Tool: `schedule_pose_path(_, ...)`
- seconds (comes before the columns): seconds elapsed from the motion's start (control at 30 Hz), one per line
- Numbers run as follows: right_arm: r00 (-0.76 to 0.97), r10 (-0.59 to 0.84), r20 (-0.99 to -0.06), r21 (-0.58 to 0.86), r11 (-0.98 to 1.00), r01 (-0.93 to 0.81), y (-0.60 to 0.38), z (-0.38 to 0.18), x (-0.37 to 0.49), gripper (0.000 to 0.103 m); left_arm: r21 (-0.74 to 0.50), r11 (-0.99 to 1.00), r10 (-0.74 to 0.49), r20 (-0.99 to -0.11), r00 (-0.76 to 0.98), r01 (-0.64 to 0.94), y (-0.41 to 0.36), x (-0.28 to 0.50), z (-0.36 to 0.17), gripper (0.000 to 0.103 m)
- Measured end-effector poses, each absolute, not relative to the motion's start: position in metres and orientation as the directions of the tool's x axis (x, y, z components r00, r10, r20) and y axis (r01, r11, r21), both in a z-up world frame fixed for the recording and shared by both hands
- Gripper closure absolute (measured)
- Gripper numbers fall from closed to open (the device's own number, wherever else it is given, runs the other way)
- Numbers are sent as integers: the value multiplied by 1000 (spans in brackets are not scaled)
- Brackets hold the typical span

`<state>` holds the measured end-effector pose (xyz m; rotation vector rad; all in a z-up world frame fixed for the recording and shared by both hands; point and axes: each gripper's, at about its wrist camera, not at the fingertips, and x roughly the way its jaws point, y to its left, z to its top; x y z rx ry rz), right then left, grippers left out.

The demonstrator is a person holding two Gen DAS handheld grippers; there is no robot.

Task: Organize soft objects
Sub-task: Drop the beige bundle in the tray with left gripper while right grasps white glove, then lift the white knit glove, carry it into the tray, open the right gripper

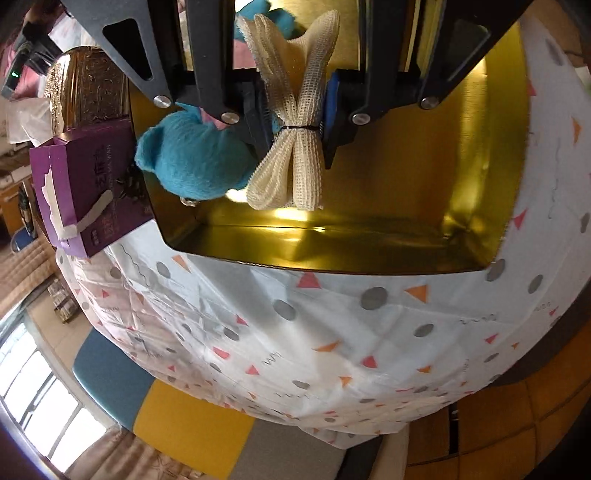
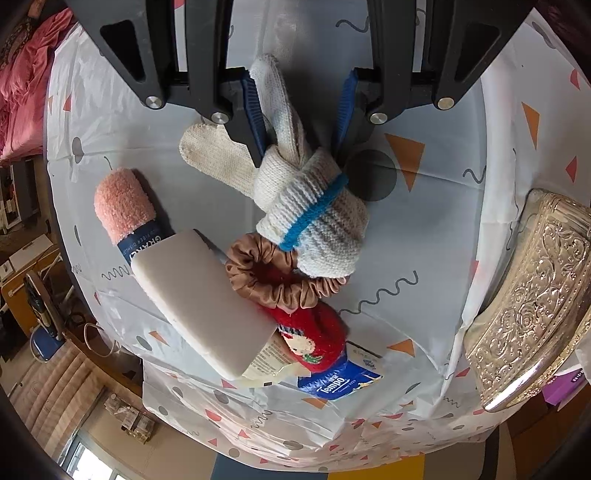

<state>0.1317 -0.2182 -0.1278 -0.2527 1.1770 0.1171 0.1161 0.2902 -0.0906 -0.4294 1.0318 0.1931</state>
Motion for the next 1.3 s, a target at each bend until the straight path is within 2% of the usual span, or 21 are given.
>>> schedule_pose_path(0.03, 380, -38, -924, -130, 967, -219, -219, -128, 132, 68, -255, 902, -48, -862, 505, -349, 286, 118, -92, 64)
schedule_pose_path(0.07, 379, -35, -925, -125, 968, -217, -220, -128, 132, 68, -251, 903, -43, -860, 508, -348, 283, 119, -93, 47)
schedule_pose_path(0.13, 377, -30, -926, -119, 970, -214, -221, -128, 133, 68, -236, 903, -15, -852, 523, -359, 279, 117, -91, 39)
schedule_pose_path(0.5, 375, -21, -927, -107, 972, -210, -223, -128, 136, 69, -187, 911, 53, -830, 555, -367, 272, 61, -89, 37)
schedule_pose_path(0.8, 305, 85, -949, 21, 978, -206, -224, -121, 122, 75, -193, 919, 35, -827, 561, -343, 260, 23, -94, 35)
schedule_pose_path(1.07, 301, 156, -941, 135, 987, -90, -235, -118, 118, 78, -154, 934, 65, -815, 576, -323, 245, 3, -92, 31)
schedule_pose_path(1.3, 387, 211, -898, 234, 972, 14, -250, -97, 122, 78, -129, 933, 100, -805, 585, -337, 245, -12, -86, 27)
